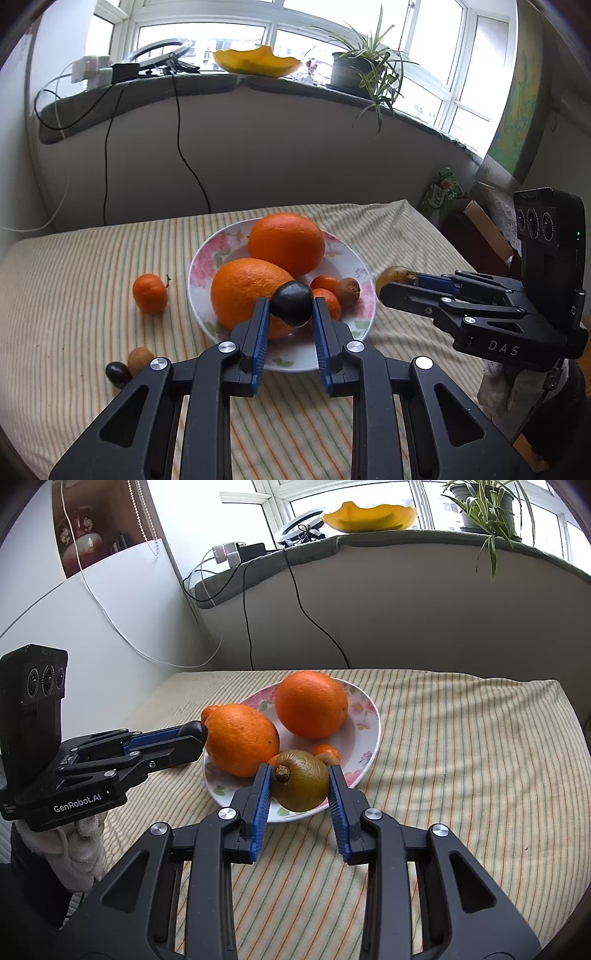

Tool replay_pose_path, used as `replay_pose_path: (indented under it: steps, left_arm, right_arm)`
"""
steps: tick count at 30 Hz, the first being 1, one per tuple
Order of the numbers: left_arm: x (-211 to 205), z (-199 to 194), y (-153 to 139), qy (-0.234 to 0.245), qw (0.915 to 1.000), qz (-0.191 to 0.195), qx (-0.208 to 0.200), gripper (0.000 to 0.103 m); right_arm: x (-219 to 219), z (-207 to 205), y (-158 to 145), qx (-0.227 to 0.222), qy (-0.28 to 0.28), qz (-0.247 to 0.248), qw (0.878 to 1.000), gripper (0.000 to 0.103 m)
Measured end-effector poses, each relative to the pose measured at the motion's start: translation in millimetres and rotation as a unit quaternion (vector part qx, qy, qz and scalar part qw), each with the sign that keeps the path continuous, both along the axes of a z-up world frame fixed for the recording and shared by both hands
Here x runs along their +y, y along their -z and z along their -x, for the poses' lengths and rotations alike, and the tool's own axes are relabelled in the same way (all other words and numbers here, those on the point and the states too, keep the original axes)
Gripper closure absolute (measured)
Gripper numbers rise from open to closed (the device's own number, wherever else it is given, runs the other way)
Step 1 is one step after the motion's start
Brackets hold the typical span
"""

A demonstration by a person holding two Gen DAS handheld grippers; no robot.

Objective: Organize fruits
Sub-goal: 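Carry the plum in the left tool over the plate while the right tool carries the kiwi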

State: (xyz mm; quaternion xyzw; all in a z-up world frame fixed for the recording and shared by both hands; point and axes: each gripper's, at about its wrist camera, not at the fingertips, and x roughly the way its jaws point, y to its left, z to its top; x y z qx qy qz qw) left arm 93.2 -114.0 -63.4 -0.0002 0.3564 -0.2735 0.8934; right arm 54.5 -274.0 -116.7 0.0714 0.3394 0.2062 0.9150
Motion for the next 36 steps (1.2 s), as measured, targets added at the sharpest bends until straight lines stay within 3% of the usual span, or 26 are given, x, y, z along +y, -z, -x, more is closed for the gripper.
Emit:
replay_pose_path:
  steps: [14, 36]
  left_arm:
    - [-35.0, -15.2, -1.4, 0.016, 0.9997, -0.017, -0.005, 0.082]
    - [-45.4, -27.9, 0.9, 0.018, 0.9995, -0.028, -0.002, 0.081]
  right_arm:
    - [-14.8, -28.4, 8.1, 0.002, 0.007, 0.007, 1.000, 0.072]
    - [-13.5, -52.5, 19.2, 0.012, 0.001, 0.017, 1.000, 0.071]
